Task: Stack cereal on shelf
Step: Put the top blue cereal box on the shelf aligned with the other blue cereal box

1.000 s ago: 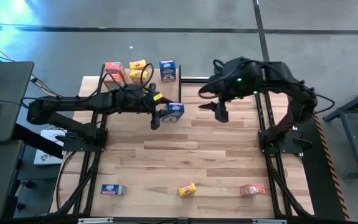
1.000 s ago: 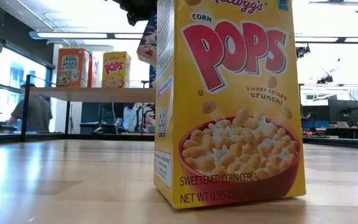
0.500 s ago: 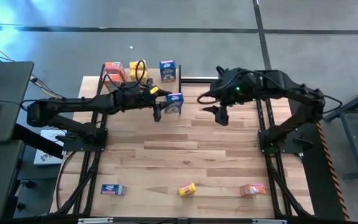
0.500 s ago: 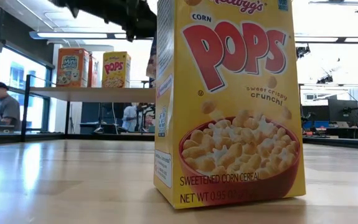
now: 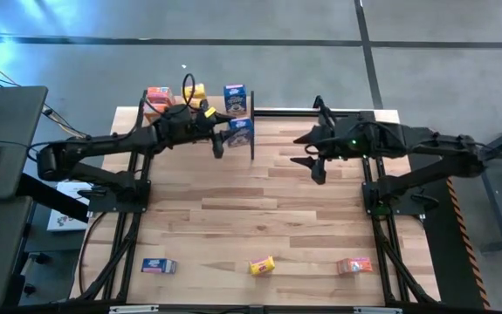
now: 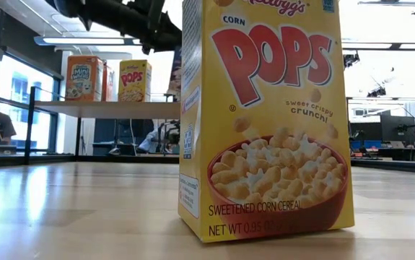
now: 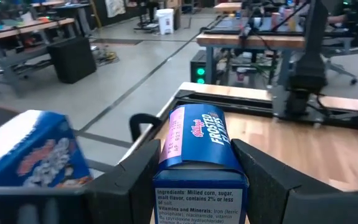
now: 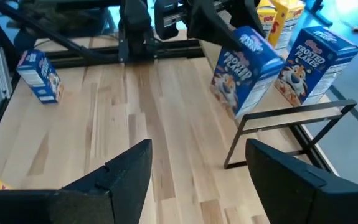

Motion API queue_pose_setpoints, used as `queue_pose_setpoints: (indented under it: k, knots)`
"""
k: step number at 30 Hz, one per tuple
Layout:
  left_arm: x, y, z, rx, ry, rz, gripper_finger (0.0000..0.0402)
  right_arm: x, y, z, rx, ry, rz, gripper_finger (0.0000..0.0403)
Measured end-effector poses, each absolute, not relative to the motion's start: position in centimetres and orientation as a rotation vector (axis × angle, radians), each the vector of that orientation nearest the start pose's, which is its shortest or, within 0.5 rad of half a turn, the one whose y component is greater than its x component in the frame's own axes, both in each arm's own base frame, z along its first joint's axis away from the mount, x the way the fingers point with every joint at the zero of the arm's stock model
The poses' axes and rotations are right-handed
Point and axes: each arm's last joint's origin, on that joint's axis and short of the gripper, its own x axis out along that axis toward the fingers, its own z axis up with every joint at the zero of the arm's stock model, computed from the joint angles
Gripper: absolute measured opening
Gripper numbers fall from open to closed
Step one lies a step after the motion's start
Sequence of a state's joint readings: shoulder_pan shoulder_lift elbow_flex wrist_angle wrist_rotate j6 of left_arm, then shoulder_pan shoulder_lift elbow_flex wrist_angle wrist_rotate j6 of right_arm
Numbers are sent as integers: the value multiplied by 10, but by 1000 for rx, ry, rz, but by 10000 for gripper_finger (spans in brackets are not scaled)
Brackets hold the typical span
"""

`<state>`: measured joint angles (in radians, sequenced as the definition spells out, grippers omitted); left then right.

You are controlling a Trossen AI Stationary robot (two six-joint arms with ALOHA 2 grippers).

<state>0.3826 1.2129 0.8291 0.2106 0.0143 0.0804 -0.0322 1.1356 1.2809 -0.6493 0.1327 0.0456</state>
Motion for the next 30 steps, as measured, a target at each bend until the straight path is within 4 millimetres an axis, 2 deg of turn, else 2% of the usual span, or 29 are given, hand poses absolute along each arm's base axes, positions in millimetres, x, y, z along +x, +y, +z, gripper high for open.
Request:
queue_pose_setpoints:
  k: [13,19,30]
  knots:
    - [245,121,301,31,155,377,177,182,-10,342,17,327,-188,250]
    - [241,128,301,25,152,407,177,159,-9,310,22,260,-182,250]
    - [240,130,301,12,145,398,177,125,-8,260,35,168,-175,250]
